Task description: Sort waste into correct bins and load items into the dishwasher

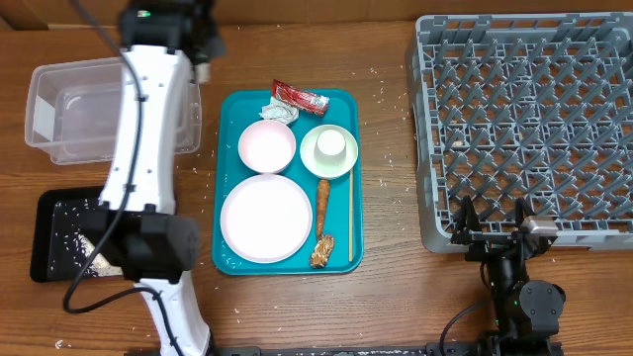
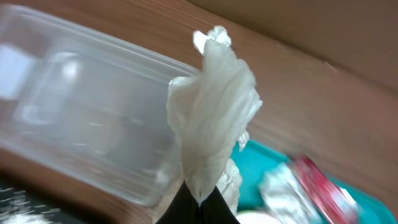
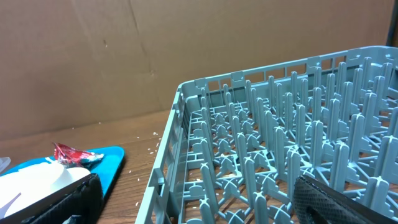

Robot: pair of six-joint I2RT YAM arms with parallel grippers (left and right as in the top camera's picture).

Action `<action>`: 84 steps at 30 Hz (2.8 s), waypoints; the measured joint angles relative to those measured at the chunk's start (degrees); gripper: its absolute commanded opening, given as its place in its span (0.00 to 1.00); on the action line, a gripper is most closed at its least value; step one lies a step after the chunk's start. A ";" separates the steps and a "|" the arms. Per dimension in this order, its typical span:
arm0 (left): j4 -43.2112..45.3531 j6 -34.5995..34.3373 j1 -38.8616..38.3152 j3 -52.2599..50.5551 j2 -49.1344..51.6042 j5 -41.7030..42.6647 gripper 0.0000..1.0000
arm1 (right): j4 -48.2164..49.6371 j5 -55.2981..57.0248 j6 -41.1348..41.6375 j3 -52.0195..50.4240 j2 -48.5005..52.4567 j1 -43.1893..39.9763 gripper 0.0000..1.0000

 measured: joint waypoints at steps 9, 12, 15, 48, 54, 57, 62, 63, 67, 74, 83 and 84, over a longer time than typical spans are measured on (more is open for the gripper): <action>0.61 -4.87 12.85 0.09 2.89 -3.34 1.00 | -0.02 0.00 0.00 0.00 0.00 0.00 1.00; -1.01 -5.68 16.15 0.07 5.03 0.85 1.00 | 0.00 0.00 0.02 0.00 0.00 0.00 1.00; -4.15 -5.84 18.10 0.07 6.29 8.66 0.98 | -0.02 0.00 0.00 0.00 0.00 0.00 1.00; 0.85 13.64 -11.32 0.02 21.66 20.09 0.70 | -0.04 -0.02 0.00 0.00 0.00 0.00 1.00; 2.40 15.80 -11.47 -0.04 23.80 20.09 0.73 | -0.02 0.00 0.00 0.00 0.00 0.00 1.00; 2.69 16.37 -11.45 -0.04 24.17 20.09 0.71 | -0.04 -0.02 0.02 0.00 0.00 0.02 1.00; 2.36 17.49 -11.47 -0.04 24.55 20.06 0.50 | 0.00 -0.02 0.02 0.00 0.00 0.00 1.00; 2.23 17.59 -11.45 -0.04 24.65 20.09 0.45 | 0.00 0.00 0.00 0.00 0.00 0.00 1.00; 1.33 18.01 -11.45 -0.04 25.20 19.82 0.18 | 0.00 0.00 0.02 0.00 0.00 0.00 1.00; -3.04 18.69 -11.47 0.55 25.20 17.88 0.04 | -0.04 0.02 0.00 0.00 0.00 0.00 1.00; -5.75 14.71 -11.28 5.57 16.33 8.13 0.04 | -0.02 0.00 0.02 0.00 0.00 0.00 1.00; -5.62 14.40 -10.93 5.95 14.69 7.41 0.04 | -0.02 0.00 0.02 0.00 0.00 0.00 1.00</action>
